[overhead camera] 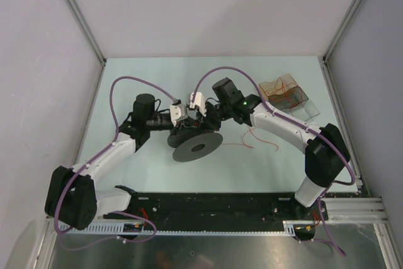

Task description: Wrap the cables

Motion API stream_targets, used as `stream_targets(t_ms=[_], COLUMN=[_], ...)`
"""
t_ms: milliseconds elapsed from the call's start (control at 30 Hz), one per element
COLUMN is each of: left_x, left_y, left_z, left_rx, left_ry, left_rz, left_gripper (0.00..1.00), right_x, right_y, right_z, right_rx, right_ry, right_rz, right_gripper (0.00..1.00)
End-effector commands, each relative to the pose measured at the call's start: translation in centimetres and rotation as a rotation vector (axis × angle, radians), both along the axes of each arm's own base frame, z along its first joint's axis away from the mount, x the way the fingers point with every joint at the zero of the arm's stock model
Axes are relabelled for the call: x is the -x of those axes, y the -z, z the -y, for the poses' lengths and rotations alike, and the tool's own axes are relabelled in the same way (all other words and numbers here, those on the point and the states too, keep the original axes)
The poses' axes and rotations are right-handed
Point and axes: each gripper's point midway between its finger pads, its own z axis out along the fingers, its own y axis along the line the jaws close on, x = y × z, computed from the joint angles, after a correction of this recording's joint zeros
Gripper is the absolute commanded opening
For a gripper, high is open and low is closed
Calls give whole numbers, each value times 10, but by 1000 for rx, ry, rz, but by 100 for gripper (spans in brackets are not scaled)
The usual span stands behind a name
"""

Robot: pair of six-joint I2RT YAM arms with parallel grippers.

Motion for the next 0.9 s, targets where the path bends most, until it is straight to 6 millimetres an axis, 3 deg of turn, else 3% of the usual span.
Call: stream_targets(t_ms=[0, 167, 467, 533, 700, 867], left_x=[1, 3, 0, -2, 1, 5], left_y=[1, 5, 6, 5, -1, -6], left_z=[5, 3, 2, 1, 0, -2], left_rx=[9, -2, -15, -19, -15, -7], left_ry=[18, 19, 8, -2, -5, 5], left_rz=[23, 18, 21, 26, 41, 60], left_gripper=[31, 28, 4, 1, 0, 0], right_x=[1, 2, 0, -1, -6, -12], right_y=[-11, -12, -12, -11, -12, -24], right_z=[-10, -10, -8, -6, 12, 34], right_rx=[-51, -55, -47, -37, -12, -29], right_ry=[-9, -9, 9, 20, 56, 95], right_rz=[2, -2, 6, 4, -19, -49], right_gripper=[0, 0, 0, 6, 32, 41])
